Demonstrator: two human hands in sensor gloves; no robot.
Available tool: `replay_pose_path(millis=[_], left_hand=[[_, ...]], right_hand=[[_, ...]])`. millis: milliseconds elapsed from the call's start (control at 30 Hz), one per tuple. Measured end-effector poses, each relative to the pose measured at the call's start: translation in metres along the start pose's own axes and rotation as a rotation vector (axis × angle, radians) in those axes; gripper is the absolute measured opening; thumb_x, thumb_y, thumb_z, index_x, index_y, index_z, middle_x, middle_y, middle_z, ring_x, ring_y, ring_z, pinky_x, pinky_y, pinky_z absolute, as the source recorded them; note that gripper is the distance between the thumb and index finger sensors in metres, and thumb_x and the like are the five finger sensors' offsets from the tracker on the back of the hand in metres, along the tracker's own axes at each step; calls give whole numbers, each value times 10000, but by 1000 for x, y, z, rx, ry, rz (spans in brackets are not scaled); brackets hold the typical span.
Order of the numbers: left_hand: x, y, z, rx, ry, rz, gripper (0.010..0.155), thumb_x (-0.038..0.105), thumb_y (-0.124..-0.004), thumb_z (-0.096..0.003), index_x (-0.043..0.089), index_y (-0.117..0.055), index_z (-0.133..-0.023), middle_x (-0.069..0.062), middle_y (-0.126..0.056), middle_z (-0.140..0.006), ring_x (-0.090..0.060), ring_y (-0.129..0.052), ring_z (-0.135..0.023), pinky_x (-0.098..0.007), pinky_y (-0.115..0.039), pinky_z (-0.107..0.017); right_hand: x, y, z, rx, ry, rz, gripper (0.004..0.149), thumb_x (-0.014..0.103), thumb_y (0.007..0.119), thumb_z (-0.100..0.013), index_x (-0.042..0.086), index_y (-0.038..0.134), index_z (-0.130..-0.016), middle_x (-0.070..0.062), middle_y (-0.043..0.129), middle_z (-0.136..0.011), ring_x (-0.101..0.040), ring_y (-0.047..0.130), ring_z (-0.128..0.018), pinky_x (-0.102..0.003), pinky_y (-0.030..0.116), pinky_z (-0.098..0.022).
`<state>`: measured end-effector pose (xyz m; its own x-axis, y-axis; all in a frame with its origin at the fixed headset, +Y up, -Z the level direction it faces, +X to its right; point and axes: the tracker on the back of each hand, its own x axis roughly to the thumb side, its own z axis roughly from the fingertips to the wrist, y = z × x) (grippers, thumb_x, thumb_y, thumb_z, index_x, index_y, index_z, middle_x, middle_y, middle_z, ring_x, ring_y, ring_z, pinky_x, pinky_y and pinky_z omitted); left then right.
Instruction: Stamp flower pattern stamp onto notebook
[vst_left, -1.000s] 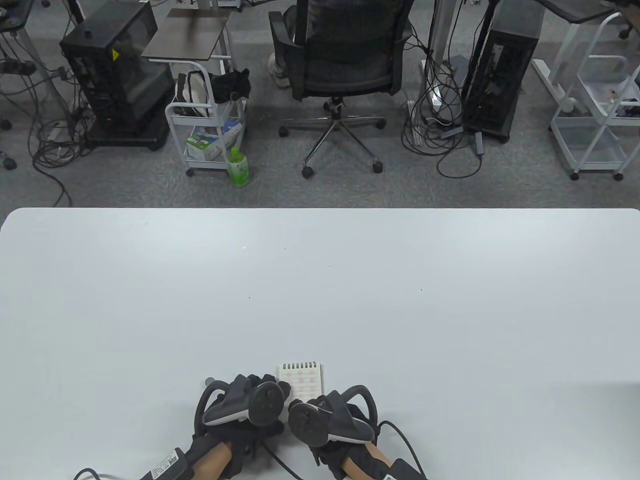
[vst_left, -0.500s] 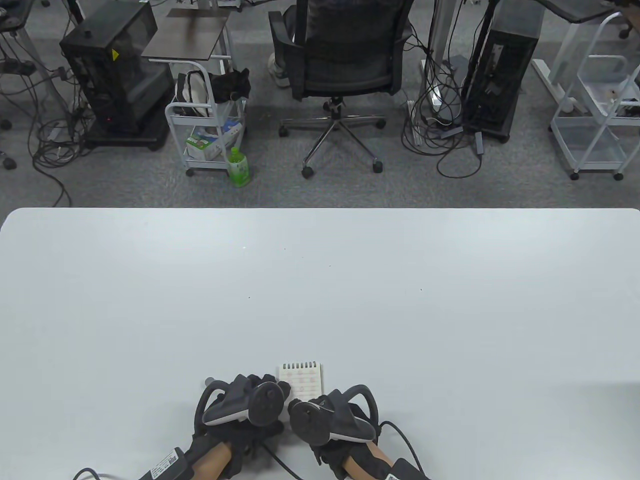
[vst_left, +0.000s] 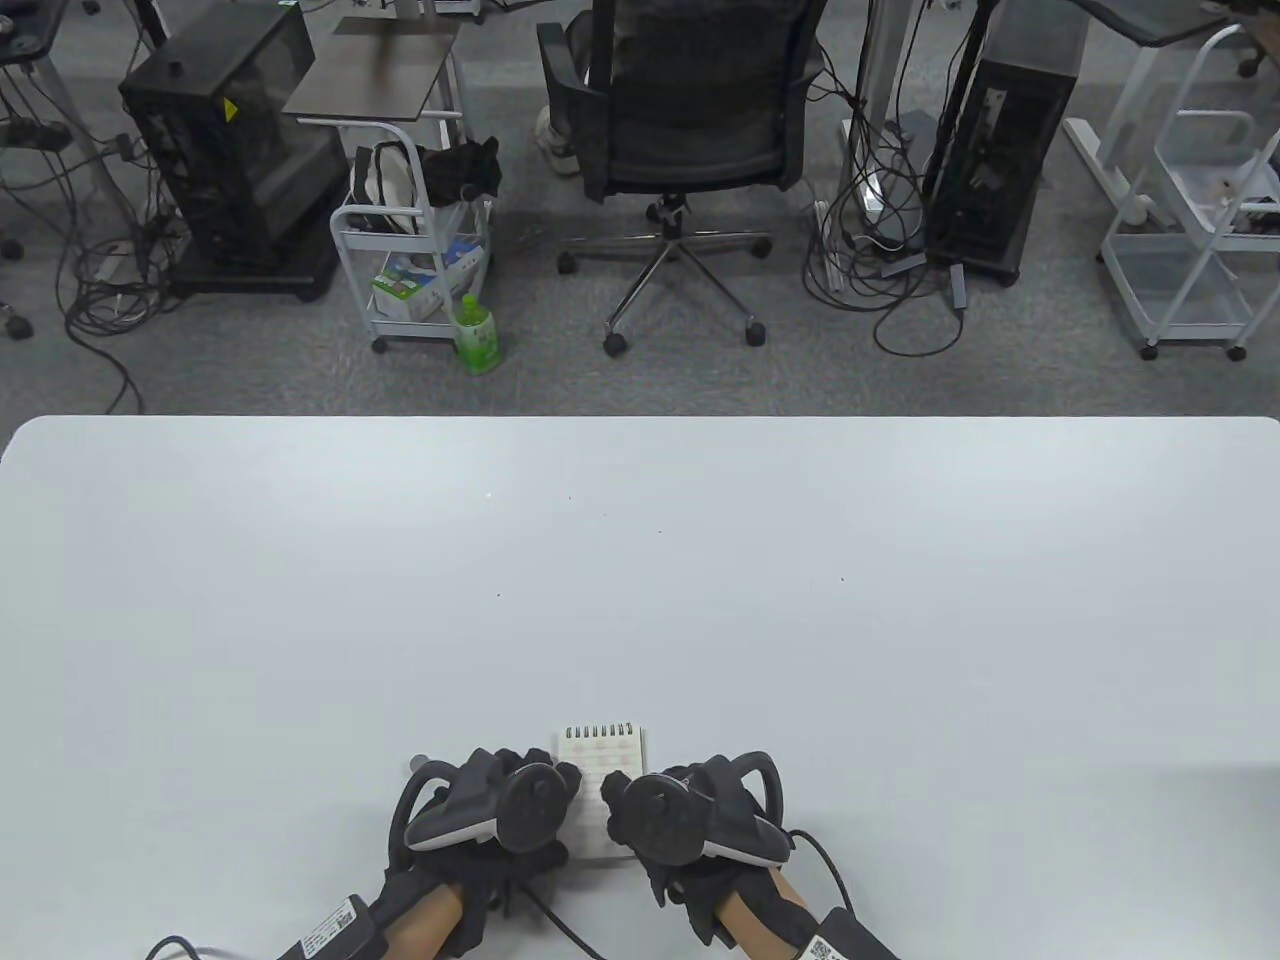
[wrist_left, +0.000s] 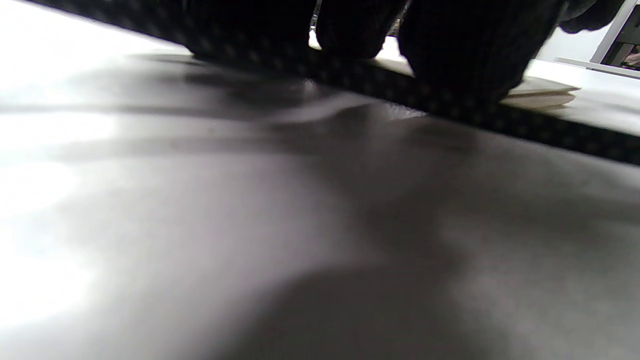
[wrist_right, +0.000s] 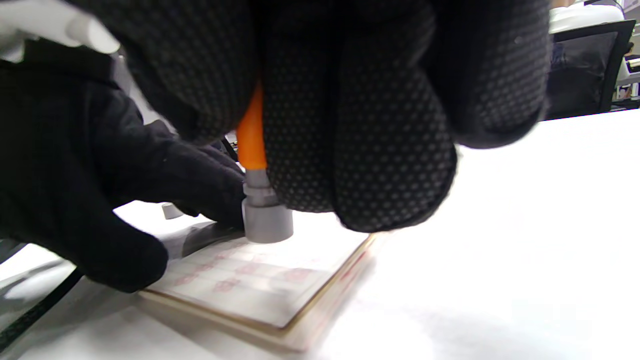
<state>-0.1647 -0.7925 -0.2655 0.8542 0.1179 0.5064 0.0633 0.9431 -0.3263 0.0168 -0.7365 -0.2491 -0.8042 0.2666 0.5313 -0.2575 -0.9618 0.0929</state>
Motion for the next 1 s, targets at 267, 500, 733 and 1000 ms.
replay_pose_path(millis=[267,500,733,1000], left_hand=[[0,0,0,0,0,0,750,483,-762,-393,183,-520,-1037,-175,-477,-1063,-459,-519,-919,-637,-487,-632],[0,0,0,0,1,0,749,483,-762,-394,184,-520,-1037,-176,-476,-1062,-460,-518,-918,-637,-486,-632],[-1,0,0,0,1,0,749,482,-762,-394,182,-520,-1036,-177,-476,-1062,-459,-519,-919,-637,-487,-632],[-1,0,0,0,1,0,750,482,-762,-394,182,-520,-1037,-176,-476,-1062,-461,-519,-918,-637,-486,-632]], right_hand=[[-5,-2,0,43,-2,1,457,316,922,-366,131,901,-783,-149,1017,-578,-301,1099,-405,-524,850,-434],[-1,4,-1,62,-16,13,455,318,919,-369,137,901,-785,-146,1016,-582,-299,1098,-409,-523,850,-437],[1,8,-2,77,-20,22,455,318,917,-370,140,898,-788,-144,1015,-585,-299,1098,-412,-522,849,-439],[2,11,-2,86,-21,36,455,319,915,-372,140,896,-790,-144,1014,-587,-297,1098,-414,-522,849,-439]])
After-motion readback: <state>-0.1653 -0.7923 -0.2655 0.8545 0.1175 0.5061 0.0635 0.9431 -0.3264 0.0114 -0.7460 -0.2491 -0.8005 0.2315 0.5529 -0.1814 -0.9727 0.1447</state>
